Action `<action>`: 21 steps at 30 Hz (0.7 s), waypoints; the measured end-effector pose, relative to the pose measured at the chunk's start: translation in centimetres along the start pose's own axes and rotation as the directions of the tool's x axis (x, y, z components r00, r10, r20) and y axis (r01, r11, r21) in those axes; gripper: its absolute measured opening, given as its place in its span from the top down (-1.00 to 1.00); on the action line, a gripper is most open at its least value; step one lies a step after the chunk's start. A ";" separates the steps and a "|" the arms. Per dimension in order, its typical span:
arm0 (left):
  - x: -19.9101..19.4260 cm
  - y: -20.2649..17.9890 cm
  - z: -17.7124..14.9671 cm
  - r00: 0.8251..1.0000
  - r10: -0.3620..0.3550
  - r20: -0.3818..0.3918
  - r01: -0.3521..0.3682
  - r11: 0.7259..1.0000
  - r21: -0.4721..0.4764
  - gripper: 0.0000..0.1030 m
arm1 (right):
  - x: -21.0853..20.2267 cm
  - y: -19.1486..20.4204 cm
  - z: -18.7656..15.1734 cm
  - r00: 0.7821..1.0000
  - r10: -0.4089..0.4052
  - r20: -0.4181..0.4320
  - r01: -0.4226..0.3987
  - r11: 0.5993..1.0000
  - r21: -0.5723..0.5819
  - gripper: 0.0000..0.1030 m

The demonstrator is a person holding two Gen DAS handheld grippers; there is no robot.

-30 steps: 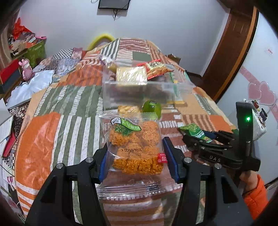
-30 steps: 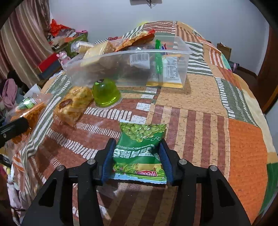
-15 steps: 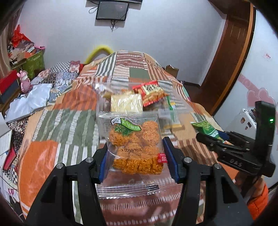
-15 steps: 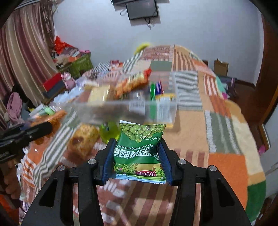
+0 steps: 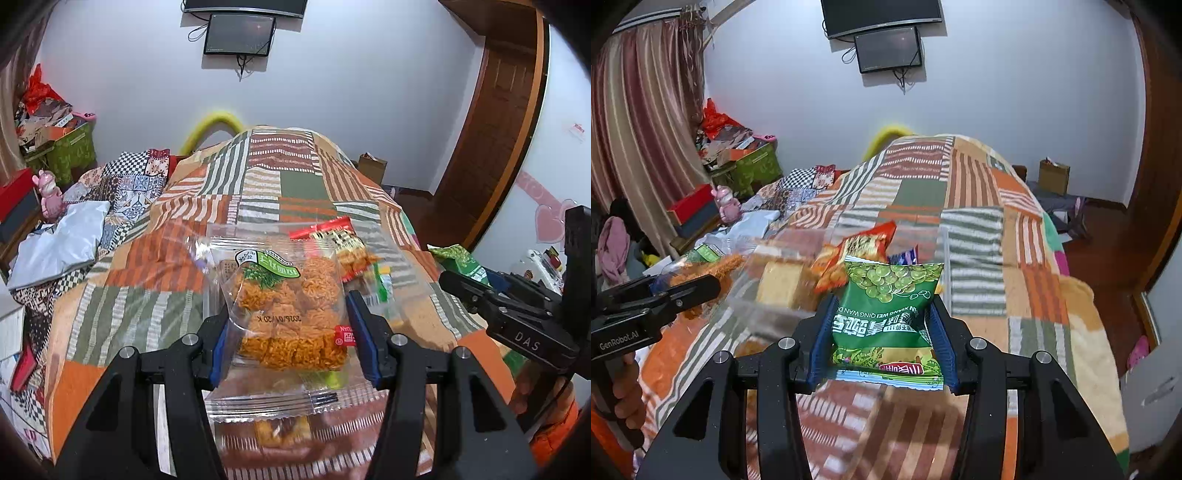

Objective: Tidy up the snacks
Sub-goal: 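Carry both bags over the clear box and release them inside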

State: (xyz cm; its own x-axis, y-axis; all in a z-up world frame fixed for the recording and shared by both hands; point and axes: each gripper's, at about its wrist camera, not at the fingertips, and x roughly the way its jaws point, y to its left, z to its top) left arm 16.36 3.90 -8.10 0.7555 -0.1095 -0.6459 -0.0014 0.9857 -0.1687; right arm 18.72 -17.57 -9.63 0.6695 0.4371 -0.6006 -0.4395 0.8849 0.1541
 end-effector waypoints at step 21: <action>9.4 0.9 5.0 0.998 0.025 -0.059 -0.025 1.000 -0.001 -0.08 | 8.0 -2.0 3.3 0.998 -0.027 -0.062 0.027 1.000 0.000 0.13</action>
State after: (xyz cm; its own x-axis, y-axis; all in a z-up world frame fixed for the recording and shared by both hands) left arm 26.72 4.43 -10.61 0.7150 -0.0925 -0.6930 -0.0210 0.9879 -0.1535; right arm 26.89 -15.38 -12.16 0.6429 0.4026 -0.6516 -0.4212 0.8964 0.1383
